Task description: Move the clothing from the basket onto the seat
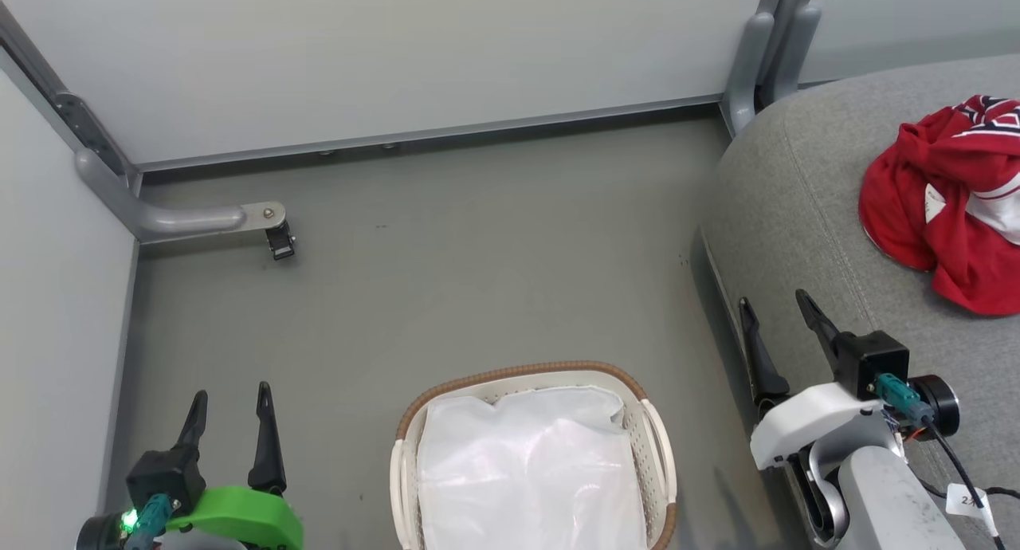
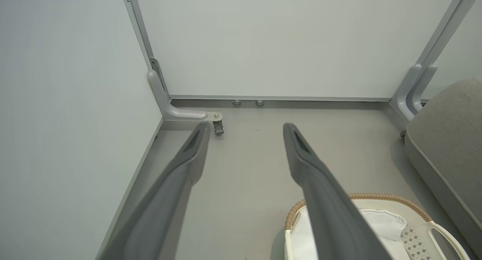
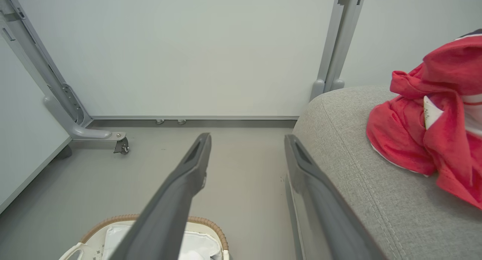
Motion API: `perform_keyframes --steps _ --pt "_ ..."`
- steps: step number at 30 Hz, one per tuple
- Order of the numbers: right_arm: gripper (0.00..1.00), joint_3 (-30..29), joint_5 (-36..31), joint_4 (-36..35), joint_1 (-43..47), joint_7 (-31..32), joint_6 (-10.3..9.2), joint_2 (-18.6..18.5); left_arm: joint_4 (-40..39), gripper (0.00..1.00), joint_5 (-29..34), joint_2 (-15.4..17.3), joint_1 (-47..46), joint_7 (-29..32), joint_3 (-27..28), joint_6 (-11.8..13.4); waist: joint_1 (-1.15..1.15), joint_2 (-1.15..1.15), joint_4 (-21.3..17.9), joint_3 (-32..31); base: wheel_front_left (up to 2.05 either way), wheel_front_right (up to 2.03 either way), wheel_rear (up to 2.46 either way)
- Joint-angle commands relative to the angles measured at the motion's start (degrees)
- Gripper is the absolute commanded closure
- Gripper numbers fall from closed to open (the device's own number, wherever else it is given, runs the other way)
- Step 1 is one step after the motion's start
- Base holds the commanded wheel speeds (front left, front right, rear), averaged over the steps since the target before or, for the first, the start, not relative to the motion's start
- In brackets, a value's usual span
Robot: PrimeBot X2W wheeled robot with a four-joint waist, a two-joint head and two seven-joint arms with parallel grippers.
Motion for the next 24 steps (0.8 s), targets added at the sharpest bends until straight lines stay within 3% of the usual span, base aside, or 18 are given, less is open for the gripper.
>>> perform_keyframes --steps 1,7,8,12,24 --pt "0.0 0.2 0.6 0.2 1.1 0.0 -0.08 -0.2 0.1 0.0 -1.3 0.0 1.1 0.0 0.2 -0.3 0.0 0.23 0.7 -1.5 0.0 0.0 0.0" --pt "0.0 1.2 1.0 0.7 3.0 0.0 -0.08 -0.2 1.2 0.0 -5.4 0.0 2.7 0.0 0.0 -0.9 0.0 0.23 0.8 -3.1 0.0 0.0 0.0" --pt "1.0 1.2 0.8 0.6 2.5 0.0 0.0 0.0 1.1 1.0 -5.3 0.0 1.8 0.0 0.0 -0.8 0.0 0.0 0.7 -2.8 0.0 0.0 0.0" --pt "1.0 1.2 1.1 2.3 3.5 0.2 0.0 0.4 3.0 1.0 -5.7 -0.4 2.2 0.2 0.0 -0.8 0.0 0.0 0.7 -3.0 0.0 0.0 0.0" --pt "1.0 -0.6 14.6 0.4 4.1 3.8 -0.01 0.3 1.4 1.0 -18.3 -0.3 1.1 3.9 0.7 -0.9 0.0 0.02 0.6 -3.3 0.0 0.0 0.0"
